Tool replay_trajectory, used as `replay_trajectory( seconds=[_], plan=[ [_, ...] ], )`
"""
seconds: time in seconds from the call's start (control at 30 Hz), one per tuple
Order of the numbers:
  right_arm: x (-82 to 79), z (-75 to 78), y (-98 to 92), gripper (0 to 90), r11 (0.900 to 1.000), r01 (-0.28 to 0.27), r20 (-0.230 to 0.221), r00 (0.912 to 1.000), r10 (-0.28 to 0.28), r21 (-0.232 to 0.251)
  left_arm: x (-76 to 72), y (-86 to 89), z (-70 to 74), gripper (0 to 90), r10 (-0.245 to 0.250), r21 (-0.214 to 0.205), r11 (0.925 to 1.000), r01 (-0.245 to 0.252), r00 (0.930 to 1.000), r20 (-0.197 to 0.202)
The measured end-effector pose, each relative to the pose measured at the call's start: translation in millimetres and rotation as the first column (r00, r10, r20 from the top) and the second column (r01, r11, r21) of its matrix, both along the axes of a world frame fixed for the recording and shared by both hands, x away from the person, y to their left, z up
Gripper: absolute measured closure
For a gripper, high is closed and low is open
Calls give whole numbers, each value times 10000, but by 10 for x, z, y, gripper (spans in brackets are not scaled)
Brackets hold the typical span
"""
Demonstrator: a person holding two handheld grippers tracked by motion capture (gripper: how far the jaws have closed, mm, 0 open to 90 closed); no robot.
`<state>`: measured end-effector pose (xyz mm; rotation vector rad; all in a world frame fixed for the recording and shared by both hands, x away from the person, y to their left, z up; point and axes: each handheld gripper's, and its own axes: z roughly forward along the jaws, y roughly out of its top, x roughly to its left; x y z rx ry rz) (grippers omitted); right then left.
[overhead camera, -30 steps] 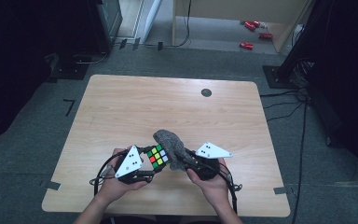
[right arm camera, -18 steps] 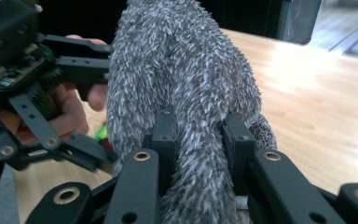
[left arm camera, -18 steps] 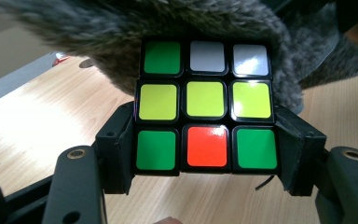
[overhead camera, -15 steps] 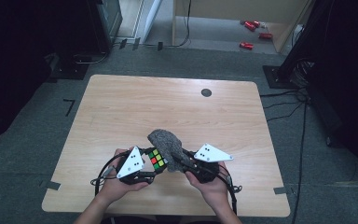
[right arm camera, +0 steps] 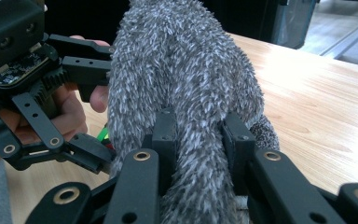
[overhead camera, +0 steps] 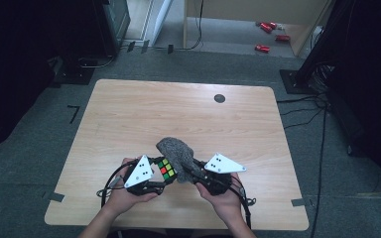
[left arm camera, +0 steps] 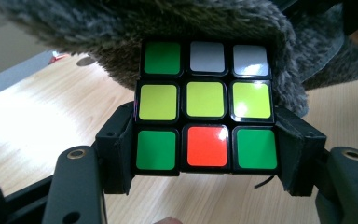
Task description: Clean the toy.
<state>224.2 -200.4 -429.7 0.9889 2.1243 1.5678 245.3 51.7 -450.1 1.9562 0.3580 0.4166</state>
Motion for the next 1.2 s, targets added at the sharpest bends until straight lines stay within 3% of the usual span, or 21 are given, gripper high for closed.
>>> replay_trajectory(
  seconds=[0.1,0.23,0.4,0.47,0.53,0.6,0.7,0.83,0.97,1.07,1.13,1.2],
  plan=[
    [40,-54,-43,722,9997,231,-224,9995,-231,9,-14,31,36,351,-35,-261,9997,39,9999,131],
    [60,-83,-64,722,9994,357,-415,9985,-357,-5,5,50,27,351,-86,-398,9992,86,10000,8],
    [-8,-3,4,721,9998,-80,-185,9998,84,190,10,-1,-36,351,-17,174,9998,17,10000,3],
    [-23,12,25,720,10000,-46,-11,10000,46,25,6,6,-27,351,-9,110,9999,9,10000,17],
    [2,-12,-5,720,9998,-75,-127,9999,78,208,7,27,-4,351,-47,-155,9999,48,10000,10],
    [37,-67,-39,720,9996,235,-188,9995,-238,-147,13,56,18,351,-86,-477,9988,83,9999,-68],
    [71,-111,-87,721,9993,348,-601,9976,-340,134,22,69,11,351,-170,-552,9983,165,9998,-93],
    [10,-21,-21,721,9991,-63,-369,9993,79,431,25,38,-42,351,-210,-218,9995,208,9997,-97],
    [2,-3,-18,721,9982,-196,-280,9994,212,558,25,39,-39,351,-146,-331,9993,144,9999,-69],
    [47,-100,-44,721,9996,262,-303,9992,-265,-96,33,65,-30,351,-113,-503,9987,108,9999,-105],
    [73,-140,-67,721,9994,325,-639,9975,-315,145,45,80,-36,350,-96,-549,9985,89,9999,-128],
    [57,-121,-39,721,9995,325,-537,9980,-322,36,60,82,-60,350,-47,-426,9991,39,9998,-191]
  ],
)
